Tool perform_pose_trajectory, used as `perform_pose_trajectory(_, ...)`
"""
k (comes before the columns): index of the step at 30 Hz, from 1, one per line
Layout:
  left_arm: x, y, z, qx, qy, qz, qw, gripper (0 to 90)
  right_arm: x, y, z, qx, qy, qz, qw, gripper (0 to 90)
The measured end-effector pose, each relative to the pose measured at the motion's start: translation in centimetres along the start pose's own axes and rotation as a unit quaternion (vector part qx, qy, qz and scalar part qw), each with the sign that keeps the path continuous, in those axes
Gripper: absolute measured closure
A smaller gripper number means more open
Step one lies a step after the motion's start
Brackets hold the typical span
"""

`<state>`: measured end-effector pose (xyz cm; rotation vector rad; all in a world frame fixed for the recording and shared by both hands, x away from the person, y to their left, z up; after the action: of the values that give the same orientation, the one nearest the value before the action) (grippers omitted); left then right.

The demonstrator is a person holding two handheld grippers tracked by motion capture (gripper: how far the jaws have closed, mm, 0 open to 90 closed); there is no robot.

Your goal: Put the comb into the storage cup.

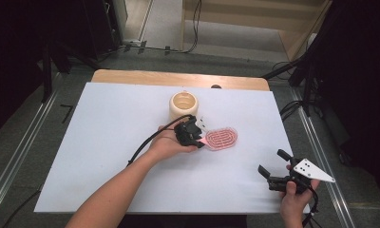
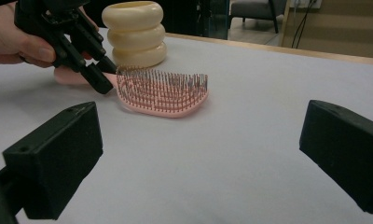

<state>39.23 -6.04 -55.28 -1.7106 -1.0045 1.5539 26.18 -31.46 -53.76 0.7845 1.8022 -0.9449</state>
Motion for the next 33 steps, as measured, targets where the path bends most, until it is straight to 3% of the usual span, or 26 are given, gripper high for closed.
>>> perform_pose_trajectory(13, 0.3, -0.5, -0.1, -0.004, -0.014, 0.015, 0.9998, 70.2, 0.0, 0.1, -0.2, 0.006, 0.003, -0.014, 0.9999, 0.0)
perform_pose_trajectory(19, 0.7, 0.2, 0.3, 0.000, -0.006, -0.016, 0.9999, 69.8, 0.0, 0.1, -0.1, 0.008, 0.010, -0.014, 0.9998, 0.0)
perform_pose_trajectory(22, 0.6, 0.2, 0.2, 0.009, -0.013, -0.024, 0.9996, 68.7, 0.0, 0.2, 0.0, 0.006, 0.010, -0.014, 0.9998, 0.0)
perform_pose_trajectory(24, 0.4, 0.3, 0.4, 0.017, -0.017, -0.036, 0.9991, 58.6, 0.0, 0.2, 0.0, 0.004, 0.010, -0.014, 0.9998, 0.0)
perform_pose_trajectory(27, 0.1, 0.5, 0.3, 0.007, -0.012, -0.052, 0.9986, 56.6, 0.0, 0.2, 0.1, 0.004, 0.010, -0.014, 0.9998, 0.0)
perform_pose_trajectory(33, -0.5, 0.8, 0.1, 0.012, -0.029, -0.079, 0.9964, 63.5, 0.1, 0.2, 0.1, 0.004, 0.012, -0.014, 0.9998, 0.0)
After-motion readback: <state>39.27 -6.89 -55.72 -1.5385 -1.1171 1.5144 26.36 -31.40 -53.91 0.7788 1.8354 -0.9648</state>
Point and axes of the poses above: each handheld gripper's, and its own axes: y roughly forward along the jaws, x roughly out of its underside, z roughly to its right, the point moved 8 cm from there along y, roughly forward along the jaws, and after that the axes turned 11 degrees about y, right-handed, at the moved point
